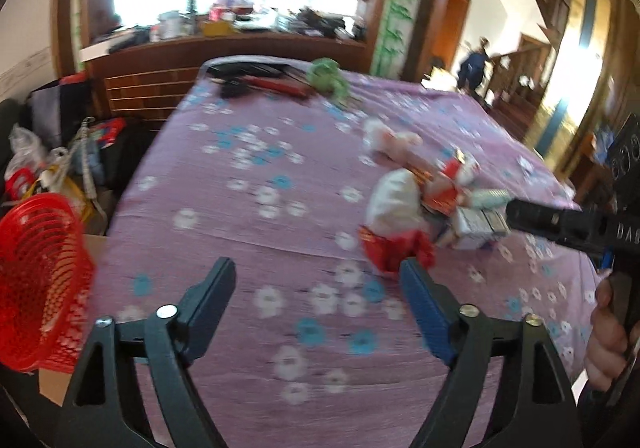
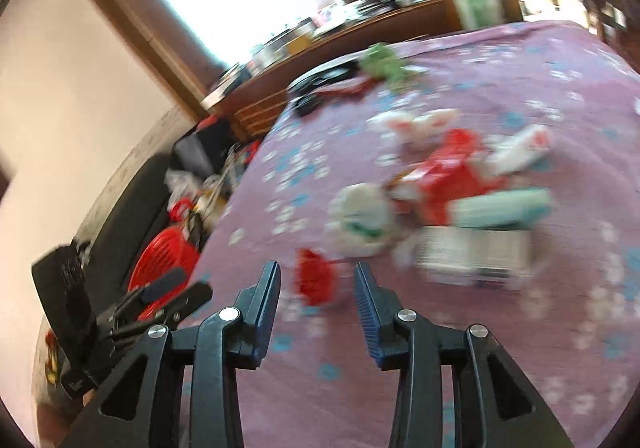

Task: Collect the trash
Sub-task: 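Grasp the red wrapper on the table with the left gripper, then lift the red wrapper with the left gripper while the right gripper approaches the boxes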

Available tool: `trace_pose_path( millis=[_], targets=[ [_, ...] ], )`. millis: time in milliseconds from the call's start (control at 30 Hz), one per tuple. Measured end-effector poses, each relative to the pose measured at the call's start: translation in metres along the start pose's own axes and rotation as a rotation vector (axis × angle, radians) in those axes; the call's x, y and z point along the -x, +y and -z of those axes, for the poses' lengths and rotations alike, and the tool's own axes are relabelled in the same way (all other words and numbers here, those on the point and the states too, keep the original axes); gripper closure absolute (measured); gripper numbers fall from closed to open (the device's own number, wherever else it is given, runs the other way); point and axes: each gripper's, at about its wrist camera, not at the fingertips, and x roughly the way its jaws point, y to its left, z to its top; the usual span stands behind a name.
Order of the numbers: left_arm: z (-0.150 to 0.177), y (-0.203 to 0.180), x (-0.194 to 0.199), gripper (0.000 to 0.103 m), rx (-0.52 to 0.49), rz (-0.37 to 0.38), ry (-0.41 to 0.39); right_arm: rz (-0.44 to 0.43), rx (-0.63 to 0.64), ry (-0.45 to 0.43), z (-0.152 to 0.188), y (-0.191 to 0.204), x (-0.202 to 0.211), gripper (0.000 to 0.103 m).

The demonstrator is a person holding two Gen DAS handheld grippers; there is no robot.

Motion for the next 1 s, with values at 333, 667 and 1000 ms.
trace_pose_path(
  millis=[333,667,1000],
  targets=[
    [-0.001,-0.068,-0.061,0.011,-0.163,-0.062,0.131,0.065,-0.159,-0.090,-0.005,-0.083,0.048,0.054],
    [-0.008,-0.067,-0.084,0.063,-0.109,-0.031,0.125,0.090,-0.254,-0.015,-0.016,-0.123,0.010,0.054],
    [-0.005,-0.048,-0.070,0.071,-0.067,-0.043,0.102,-0.122,-0.060,0.157,0.013,-0.065,-0.010,0.054]
  ],
)
